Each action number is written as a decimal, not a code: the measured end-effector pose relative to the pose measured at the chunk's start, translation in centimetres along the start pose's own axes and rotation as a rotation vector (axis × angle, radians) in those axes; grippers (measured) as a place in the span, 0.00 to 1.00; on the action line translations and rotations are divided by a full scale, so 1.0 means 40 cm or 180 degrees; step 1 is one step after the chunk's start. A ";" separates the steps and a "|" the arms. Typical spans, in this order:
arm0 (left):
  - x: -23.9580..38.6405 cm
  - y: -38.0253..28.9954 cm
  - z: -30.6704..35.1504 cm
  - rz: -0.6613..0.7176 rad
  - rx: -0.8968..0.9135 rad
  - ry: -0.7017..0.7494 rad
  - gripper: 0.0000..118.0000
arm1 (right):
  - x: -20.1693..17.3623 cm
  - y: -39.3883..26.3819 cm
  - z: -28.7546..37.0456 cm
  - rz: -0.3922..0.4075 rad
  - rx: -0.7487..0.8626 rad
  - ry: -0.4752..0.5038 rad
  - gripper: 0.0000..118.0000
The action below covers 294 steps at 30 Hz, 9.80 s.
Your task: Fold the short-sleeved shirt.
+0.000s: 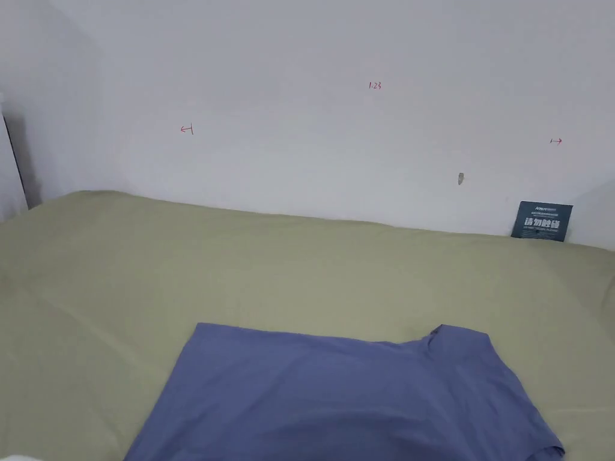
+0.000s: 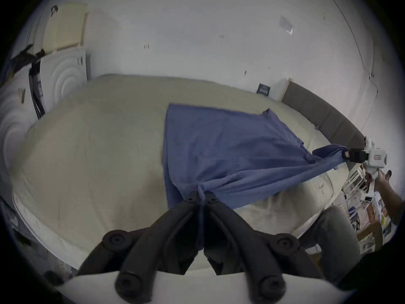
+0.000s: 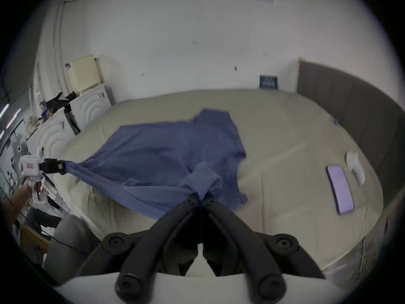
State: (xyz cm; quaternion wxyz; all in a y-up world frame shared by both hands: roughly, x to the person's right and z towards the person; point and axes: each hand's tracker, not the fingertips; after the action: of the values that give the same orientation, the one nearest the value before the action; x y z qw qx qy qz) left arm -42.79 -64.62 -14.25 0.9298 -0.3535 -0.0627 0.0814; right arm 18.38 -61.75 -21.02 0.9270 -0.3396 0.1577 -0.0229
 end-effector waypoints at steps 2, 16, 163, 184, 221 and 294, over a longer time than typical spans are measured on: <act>-0.005 -0.029 -0.023 0.0026 -0.0129 -0.0004 0.11 | 0.010 -0.032 -0.020 -0.0074 -0.0153 -0.0135 0.04; 0.116 -0.031 0.115 0.0265 0.0555 0.0639 0.82 | -0.055 -0.020 0.110 -0.0342 0.0691 -0.0632 0.96; 0.012 0.117 -0.284 0.0270 -0.0042 0.0472 0.07 | 0.076 0.052 -0.246 -0.0174 -0.0112 -0.0418 0.04; -0.025 -0.166 -0.061 0.0463 -0.0625 0.0244 0.08 | 0.077 -0.142 -0.081 -0.0477 -0.0884 -0.0443 0.04; 0.003 0.327 -0.382 0.0212 -0.0031 0.0632 0.86 | -0.191 0.090 0.031 0.0623 0.1350 -0.0584 0.00; -0.032 -0.141 -0.022 0.0951 -0.0265 0.0089 0.63 | 0.009 -0.114 -0.047 -0.0471 -0.0795 -0.0379 0.40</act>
State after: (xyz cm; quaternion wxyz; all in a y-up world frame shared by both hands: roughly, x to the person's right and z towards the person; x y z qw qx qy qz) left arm -43.28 -69.60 -11.20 0.8927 -0.3982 0.0002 0.2113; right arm 18.43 -66.47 -19.56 0.8810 -0.4636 0.0786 -0.0512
